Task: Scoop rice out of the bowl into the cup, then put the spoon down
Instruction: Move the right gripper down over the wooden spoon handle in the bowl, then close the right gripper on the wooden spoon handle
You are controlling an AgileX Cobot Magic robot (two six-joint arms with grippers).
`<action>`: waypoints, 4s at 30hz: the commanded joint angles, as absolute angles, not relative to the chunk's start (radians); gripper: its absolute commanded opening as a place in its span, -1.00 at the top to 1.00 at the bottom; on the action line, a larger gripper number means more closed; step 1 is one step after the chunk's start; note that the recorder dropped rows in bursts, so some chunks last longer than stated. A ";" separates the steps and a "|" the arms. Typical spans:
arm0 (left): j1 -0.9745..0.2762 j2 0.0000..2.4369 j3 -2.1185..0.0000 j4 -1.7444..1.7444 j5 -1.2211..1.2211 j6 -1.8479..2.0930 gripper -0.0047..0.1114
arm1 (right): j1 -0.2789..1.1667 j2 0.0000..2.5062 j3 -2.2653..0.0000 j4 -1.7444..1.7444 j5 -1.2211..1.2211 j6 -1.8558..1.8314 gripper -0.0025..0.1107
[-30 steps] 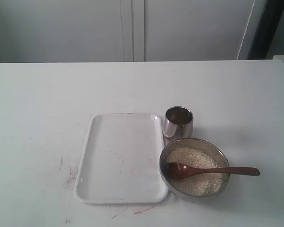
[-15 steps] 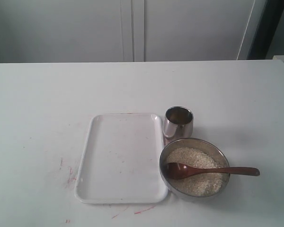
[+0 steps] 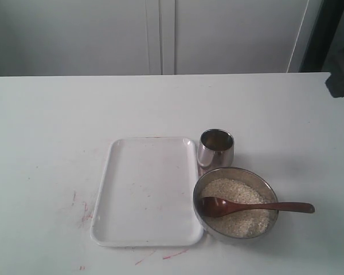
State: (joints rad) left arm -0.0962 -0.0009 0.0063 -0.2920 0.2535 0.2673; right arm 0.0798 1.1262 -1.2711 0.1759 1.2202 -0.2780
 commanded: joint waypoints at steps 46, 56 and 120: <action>-0.103 0.000 0.000 -0.299 0.255 0.266 0.67 | 0.272 1.222 -0.918 0.012 1.094 -1.193 0.10; -0.103 0.000 0.000 -0.299 0.255 0.266 0.67 | 0.272 1.333 -0.918 0.052 1.100 -1.193 0.10; -0.103 0.000 0.000 -0.299 0.255 0.266 0.67 | 0.268 1.589 -0.918 -0.111 0.940 -1.009 0.47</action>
